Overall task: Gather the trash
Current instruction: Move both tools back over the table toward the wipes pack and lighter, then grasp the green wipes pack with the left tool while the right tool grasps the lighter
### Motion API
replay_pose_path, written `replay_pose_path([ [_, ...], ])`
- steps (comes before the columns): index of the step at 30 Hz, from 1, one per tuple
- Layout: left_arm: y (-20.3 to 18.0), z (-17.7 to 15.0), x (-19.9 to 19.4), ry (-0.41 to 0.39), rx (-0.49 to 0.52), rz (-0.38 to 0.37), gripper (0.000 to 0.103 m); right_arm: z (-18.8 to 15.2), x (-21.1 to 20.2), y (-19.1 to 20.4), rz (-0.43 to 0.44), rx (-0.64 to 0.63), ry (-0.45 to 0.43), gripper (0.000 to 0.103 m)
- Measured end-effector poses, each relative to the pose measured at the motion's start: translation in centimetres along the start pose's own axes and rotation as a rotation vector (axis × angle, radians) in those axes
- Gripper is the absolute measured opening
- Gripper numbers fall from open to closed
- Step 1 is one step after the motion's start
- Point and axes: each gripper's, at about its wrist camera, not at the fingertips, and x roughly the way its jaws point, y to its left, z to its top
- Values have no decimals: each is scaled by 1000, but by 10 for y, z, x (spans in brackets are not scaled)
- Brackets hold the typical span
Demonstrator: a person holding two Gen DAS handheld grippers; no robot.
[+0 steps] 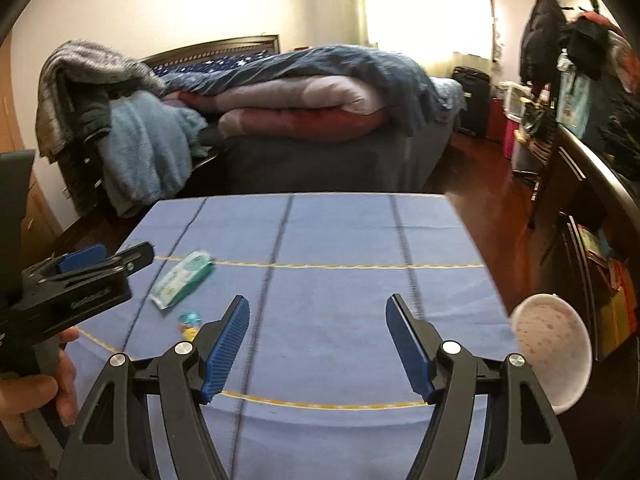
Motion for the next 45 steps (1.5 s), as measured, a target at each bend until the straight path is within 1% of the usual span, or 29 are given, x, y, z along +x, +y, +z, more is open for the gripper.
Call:
replay_pose_path([
  [3, 13, 0, 14, 20, -8, 4, 82, -4, 8, 16, 16, -29, 19, 71],
  [7, 18, -2, 42, 72, 4, -9, 82, -11, 18, 30, 28, -55, 46, 71],
  [9, 16, -2, 59, 99, 15, -8, 82, -14, 23, 34, 30, -59, 61, 71],
  [13, 5, -1, 84, 117, 63, -27, 82, -20, 32, 36, 25, -57, 86, 71],
  [15, -2, -3, 96, 140, 92, -16, 79, -22, 33, 35, 22, -55, 93, 71],
  [16, -5, -4, 103, 157, 108, -11, 71, -22, 33, 34, 21, -54, 94, 71],
  [17, -7, -5, 105, 169, 112, -11, 60, -23, 33, 34, 22, -54, 96, 71],
  [19, -6, -7, 111, 190, 99, -22, 54, -23, 34, 34, 23, -57, 98, 71],
  [20, -6, -8, 110, 177, 101, -15, 50, -24, 34, 35, 23, -58, 99, 71],
  [23, -3, -9, 109, 171, 93, -14, 45, -26, 38, 38, 33, -60, 109, 71],
  [27, 11, -10, 103, 159, 34, -26, 44, -29, 43, 49, 63, -74, 127, 71],
  [31, 37, -7, 89, 122, -46, 3, 44, -35, 49, 69, 111, -112, 144, 71],
  [34, 53, -3, 79, 100, -76, 25, 44, -38, 57, 86, 137, -148, 149, 71],
  [39, 73, -2, 63, 79, -96, 60, 45, -44, 76, 106, 156, -179, 195, 62],
  [42, 82, -2, 58, 73, -108, 65, 45, -46, 83, 109, 154, -187, 216, 60],
  [44, 86, -2, 55, 71, -116, 63, 45, -49, 87, 110, 152, -186, 234, 57],
  [45, 87, -2, 55, 70, -119, 63, 45, -49, 87, 111, 148, -189, 228, 55],
])
